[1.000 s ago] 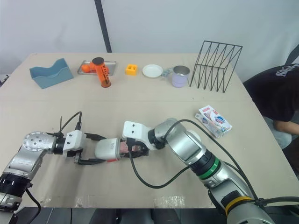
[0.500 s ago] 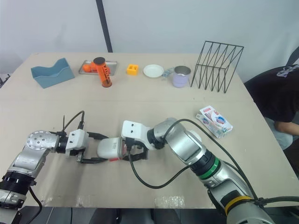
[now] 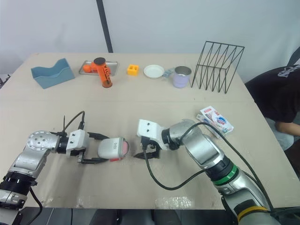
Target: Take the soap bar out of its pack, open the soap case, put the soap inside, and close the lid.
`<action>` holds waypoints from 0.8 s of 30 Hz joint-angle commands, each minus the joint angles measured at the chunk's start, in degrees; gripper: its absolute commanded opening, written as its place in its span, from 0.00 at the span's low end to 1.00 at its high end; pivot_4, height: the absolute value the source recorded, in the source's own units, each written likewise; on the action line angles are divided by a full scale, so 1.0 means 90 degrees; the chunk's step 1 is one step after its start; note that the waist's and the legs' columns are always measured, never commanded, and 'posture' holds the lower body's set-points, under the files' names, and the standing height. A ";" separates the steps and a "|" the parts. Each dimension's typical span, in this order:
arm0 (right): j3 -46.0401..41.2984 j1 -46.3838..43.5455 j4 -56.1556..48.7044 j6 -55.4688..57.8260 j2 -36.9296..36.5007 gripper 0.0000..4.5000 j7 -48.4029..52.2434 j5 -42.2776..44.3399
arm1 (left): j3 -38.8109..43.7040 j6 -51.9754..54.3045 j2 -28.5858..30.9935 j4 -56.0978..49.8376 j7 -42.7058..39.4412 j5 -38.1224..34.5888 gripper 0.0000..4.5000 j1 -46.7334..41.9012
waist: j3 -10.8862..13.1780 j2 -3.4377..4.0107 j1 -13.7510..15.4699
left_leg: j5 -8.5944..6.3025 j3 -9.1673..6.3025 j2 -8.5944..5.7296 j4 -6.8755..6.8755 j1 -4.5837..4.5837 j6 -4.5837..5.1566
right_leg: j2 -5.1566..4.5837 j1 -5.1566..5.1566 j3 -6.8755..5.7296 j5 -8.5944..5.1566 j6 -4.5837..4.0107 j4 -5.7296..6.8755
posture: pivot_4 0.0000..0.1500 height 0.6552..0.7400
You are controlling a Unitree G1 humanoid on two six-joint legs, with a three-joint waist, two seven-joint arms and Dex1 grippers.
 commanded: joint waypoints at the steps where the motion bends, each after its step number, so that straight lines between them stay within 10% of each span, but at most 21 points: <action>1: -0.0254 0.0111 -0.0048 -0.0412 -0.0082 0.58 0.0034 0.0077 | 0.0043 -0.0104 -0.0001 -0.0018 0.0054 -0.0030 0.77 -0.0062 | 0.0000 0.0000 0.0001 | 0.0000 -0.0001 0.0000 0.0000 0.0000 0.0000 | 0.0000 0.0000 -0.0001 0.0000 0.0000 -0.0001 | 1.00 1.00; 4: -0.0212 0.0190 0.0005 -0.0679 -0.0099 0.26 0.0064 0.0034 | 0.0053 -0.0128 -0.0001 -0.0033 0.0051 -0.0045 0.77 -0.0055 | 0.0000 0.0000 0.0000 | 0.0000 -0.0001 0.0000 -0.0001 -0.0001 0.0000 | 0.0000 0.0000 -0.0001 0.0000 0.0000 -0.0001 | 1.00 1.00; 9: -0.0016 0.0228 0.0095 -0.0937 0.0018 0.02 0.0024 -0.0083 | 0.0054 -0.0097 -0.0004 -0.0097 0.0054 -0.0071 0.77 -0.0049 | 0.0000 0.0000 0.0000 | 0.0000 -0.0001 0.0000 0.0000 -0.0001 -0.0001 | 0.0000 0.0000 -0.0001 0.0000 0.0000 -0.0001 | 1.00 1.00; 24: 0.0249 0.0174 0.0370 -0.1185 0.0455 0.02 0.0008 -0.0351 | 0.0047 -0.0012 -0.0014 -0.0225 0.0093 -0.0086 0.77 -0.0020 | 0.0000 0.0000 0.0000 | 0.0002 -0.0002 0.0001 0.0000 -0.0001 -0.0003 | 0.0001 0.0000 -0.0001 0.0000 0.0000 -0.0001 | 1.00 1.00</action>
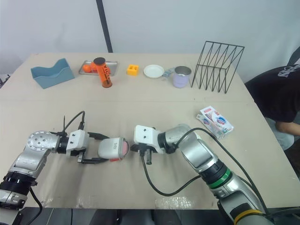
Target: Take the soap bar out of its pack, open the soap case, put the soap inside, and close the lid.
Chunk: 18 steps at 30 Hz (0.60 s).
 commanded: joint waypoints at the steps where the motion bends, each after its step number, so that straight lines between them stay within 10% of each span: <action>1: -0.0007 -0.0067 -0.0093 -0.0119 0.0107 0.02 0.0000 -0.0014 | 0.0045 0.0006 -0.0007 -0.0215 0.0083 -0.0081 0.77 -0.0021 | 0.0000 0.0000 0.0000 | 0.0000 0.0000 0.0000 0.0000 0.0000 0.0000 | 0.0000 0.0000 0.0000 0.0000 0.0000 0.0000 | 1.00 1.00; 18: -0.0840 0.0244 -0.0068 -0.0172 -0.0528 0.02 0.0079 0.0148 | 0.0128 0.0013 0.0017 -0.0245 0.0212 -0.0134 0.77 -0.0002 | 0.0000 0.0000 0.0001 | 0.0001 -0.0001 0.0000 0.0000 -0.0001 -0.0001 | 0.0000 0.0000 -0.0002 0.0000 0.0000 -0.0001 | 1.00 1.00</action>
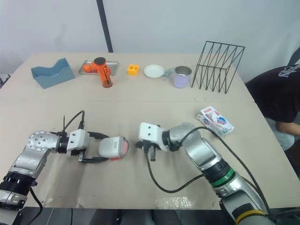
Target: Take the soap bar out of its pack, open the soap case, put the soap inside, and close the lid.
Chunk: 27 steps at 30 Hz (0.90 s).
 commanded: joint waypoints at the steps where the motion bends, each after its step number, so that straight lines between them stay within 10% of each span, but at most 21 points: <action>1: -0.0439 0.0181 -0.0317 -0.0013 -0.0223 0.02 0.0097 0.0284 | 0.0139 -0.0019 0.0020 -0.0211 0.0075 -0.0147 0.77 -0.0011 | 0.0000 0.0000 -0.0001 | 0.0000 0.0000 0.0000 -0.0001 0.0000 0.0000 | 0.0000 0.0000 0.0001 0.0000 0.0000 0.0000 | 1.00 1.00; 27: -0.4030 0.4117 -0.0203 -0.3531 -0.0897 0.02 0.1039 0.2165 | 0.0298 0.0391 0.0093 -0.1118 0.0423 -0.0375 0.77 0.0377 | 0.0001 0.0002 -0.0014 | 0.0002 0.0006 -0.0007 -0.0001 0.0025 -0.0003 | -0.0001 0.0029 0.0014 -0.0009 0.0015 -0.0007 | 1.00 1.00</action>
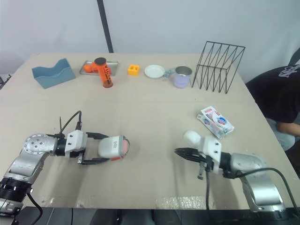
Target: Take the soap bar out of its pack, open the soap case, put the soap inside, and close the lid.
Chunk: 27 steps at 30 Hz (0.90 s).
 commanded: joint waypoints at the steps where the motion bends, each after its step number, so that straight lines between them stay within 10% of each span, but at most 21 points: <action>1: -0.0306 0.0138 0.0214 -0.0622 -0.0081 0.02 0.0229 0.0147 | 0.0115 -0.0040 0.0008 -0.0230 0.0049 -0.0140 0.77 -0.0110 | 0.0000 0.0000 -0.0015 | 0.0000 0.0005 0.0003 -0.0003 0.0014 0.0000 | 0.0004 0.0010 0.0005 -0.0010 0.0018 0.0000 | 1.00 1.00; 18: -0.0040 0.0143 0.0423 -0.1364 -0.0369 0.02 0.0673 0.0218 | -0.0082 -0.0244 -0.0184 -0.0077 -0.0126 -0.0108 0.77 -0.0630 | 0.0001 0.0002 0.0016 | 0.0000 0.0007 0.0001 -0.0006 0.0025 -0.0001 | 0.0005 0.0024 0.0009 -0.0010 0.0017 0.0000 | 1.00 1.00; 27: 0.0479 -0.0042 -0.1181 0.1323 -0.0709 0.68 -0.0105 0.1035 | -0.0027 -0.0750 -0.0574 -0.0399 0.0420 0.0053 0.77 -0.0577 | 0.0001 0.0003 0.0019 | 0.0001 0.0005 0.0001 -0.0004 0.0024 -0.0001 | 0.0005 0.0025 0.0008 -0.0008 0.0014 0.0000 | 1.00 1.00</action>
